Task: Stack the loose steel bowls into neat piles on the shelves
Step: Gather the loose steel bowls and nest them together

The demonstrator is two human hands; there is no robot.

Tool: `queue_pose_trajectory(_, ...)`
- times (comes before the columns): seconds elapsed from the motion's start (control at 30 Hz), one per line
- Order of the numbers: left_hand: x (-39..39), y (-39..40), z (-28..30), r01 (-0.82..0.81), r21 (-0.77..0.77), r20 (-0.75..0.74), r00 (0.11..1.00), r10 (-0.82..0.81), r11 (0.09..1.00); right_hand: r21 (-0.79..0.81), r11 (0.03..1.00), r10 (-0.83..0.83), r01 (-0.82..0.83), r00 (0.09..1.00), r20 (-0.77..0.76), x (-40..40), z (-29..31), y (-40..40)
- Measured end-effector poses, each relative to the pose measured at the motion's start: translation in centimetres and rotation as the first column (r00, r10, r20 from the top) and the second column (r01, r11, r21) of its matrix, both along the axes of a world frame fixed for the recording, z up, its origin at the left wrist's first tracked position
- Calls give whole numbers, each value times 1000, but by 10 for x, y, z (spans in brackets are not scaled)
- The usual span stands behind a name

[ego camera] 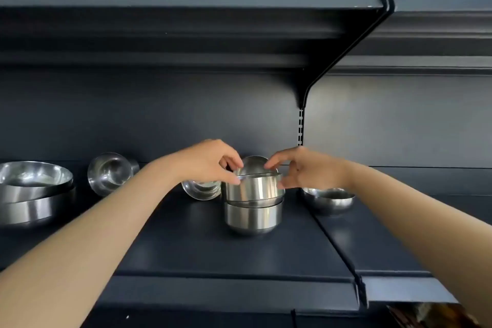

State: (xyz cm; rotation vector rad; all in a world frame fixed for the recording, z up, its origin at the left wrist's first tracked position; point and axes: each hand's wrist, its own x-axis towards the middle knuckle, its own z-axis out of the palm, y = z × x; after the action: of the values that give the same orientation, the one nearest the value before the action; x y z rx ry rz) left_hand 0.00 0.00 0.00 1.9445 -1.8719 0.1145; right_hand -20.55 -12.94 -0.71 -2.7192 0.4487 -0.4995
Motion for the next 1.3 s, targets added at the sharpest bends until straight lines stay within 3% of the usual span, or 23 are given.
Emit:
queue_pose_trajectory(0.07, 4, 6, -4, -40, 128, 62, 998, 33, 991, -93, 995, -51, 47, 998, -47, 11, -6, 9)
queue_pose_trajectory(0.13, 11, 2, -14, -47, 161, 105, 994, 30, 986, -173, 982, -83, 69, 994, -71, 19, -16, 14)
queue_pose_trajectory(0.27, 10, -7, -19, 20, 70, 167, 985, -32, 997, -256, 955, -171, 151, 984, -55, 27, -23, 16)
queue_pose_trajectory(0.6, 14, -5, -23, 126, 27, 191, 973, -129, 992, -331, 923, -235, 197, 969, -81, 31, -25, 23)
queue_pose_trajectory(0.73, 18, -6, -29, 118, 28, 131, 984, -121, 993, -366, 916, -226, 165, 965, -132, 34, -23, 22)
queue_pose_trajectory(0.83, 26, -6, -38, 68, -60, 91, 994, -62, 996, -386, 909, -221, 157, 967, -127, 35, -25, 20)
queue_pose_trajectory(0.9, 33, -4, -46, 9, -71, -40, 999, -11, 997, -376, 912, -224, 167, 968, -115, 35, -26, 19)
queue_pose_trajectory(0.97, 39, -2, -56, -53, 47, -246, 967, 63, 998, -352, 919, -227, 177, 968, -104, 35, -26, 18)
queue_pose_trajectory(1.03, 40, -1, -65, -40, 181, -365, 925, 105, 983, -332, 926, -222, 178, 970, -99, 35, -24, 18)
queue_pose_trajectory(1.1, 37, -6, -74, 32, 206, -465, 882, 69, 978, -332, 927, -221, 176, 970, -101, 35, -23, 17)
queue_pose_trajectory(1.3, 18, -17, -82, 68, 123, -507, 862, 4, 990, -371, 912, -241, 176, 961, -137, 22, -20, 14)
